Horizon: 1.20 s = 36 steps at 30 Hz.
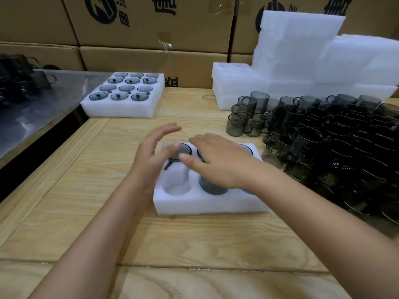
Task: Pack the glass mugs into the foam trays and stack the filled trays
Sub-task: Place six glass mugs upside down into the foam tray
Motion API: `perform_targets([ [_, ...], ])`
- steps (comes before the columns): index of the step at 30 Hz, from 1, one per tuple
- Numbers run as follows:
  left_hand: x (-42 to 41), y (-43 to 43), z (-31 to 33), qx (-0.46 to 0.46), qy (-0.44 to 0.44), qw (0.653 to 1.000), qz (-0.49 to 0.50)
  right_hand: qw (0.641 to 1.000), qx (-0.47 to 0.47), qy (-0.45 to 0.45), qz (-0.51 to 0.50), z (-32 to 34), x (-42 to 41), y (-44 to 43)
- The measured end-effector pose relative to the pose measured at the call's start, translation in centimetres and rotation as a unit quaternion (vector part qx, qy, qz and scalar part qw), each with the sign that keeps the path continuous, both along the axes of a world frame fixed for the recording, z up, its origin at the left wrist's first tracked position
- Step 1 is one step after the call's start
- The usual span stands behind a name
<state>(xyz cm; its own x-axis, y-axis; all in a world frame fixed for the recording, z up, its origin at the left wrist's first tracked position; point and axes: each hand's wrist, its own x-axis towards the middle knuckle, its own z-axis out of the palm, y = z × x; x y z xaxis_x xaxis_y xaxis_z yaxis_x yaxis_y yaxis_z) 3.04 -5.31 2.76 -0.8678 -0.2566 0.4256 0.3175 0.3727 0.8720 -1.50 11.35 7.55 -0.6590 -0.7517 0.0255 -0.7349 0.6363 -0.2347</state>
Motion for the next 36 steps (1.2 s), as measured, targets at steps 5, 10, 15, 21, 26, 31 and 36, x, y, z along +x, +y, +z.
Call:
perform_targets([
  [5,1.4,4.8,1.6,-0.22,0.035,0.959,-0.176,0.996,0.07,0.019,0.06,-3.3,-0.2,0.0],
  [10,0.4,6.6,0.5,-0.425,-0.04,0.891,-0.15,0.992,0.123,0.009,0.028,-4.3,-0.3,0.5],
  [15,0.8,6.8,0.9,-0.388,-0.004,0.91,-0.147,0.997,0.068,-0.018,0.006,-4.5,0.3,0.3],
  [21,1.1,2.1,1.3,-0.083,0.059,0.995,-0.002,1.0,0.03,0.0,0.01,-4.7,-0.2,-0.2],
  [26,-0.3,-1.0,-1.5,0.097,-0.037,0.995,0.008,0.992,-0.099,-0.073,-0.013,-3.8,-0.5,0.0],
  [31,-1.2,-2.2,-3.5,0.185,-0.103,0.976,-0.046,0.937,-0.081,0.228,-0.253,-1.1,-3.6,4.6],
  [36,-1.7,-2.4,-3.9,0.196,-0.1,0.975,-0.038,0.884,0.284,0.257,-0.269,-0.8,-5.2,7.1],
])
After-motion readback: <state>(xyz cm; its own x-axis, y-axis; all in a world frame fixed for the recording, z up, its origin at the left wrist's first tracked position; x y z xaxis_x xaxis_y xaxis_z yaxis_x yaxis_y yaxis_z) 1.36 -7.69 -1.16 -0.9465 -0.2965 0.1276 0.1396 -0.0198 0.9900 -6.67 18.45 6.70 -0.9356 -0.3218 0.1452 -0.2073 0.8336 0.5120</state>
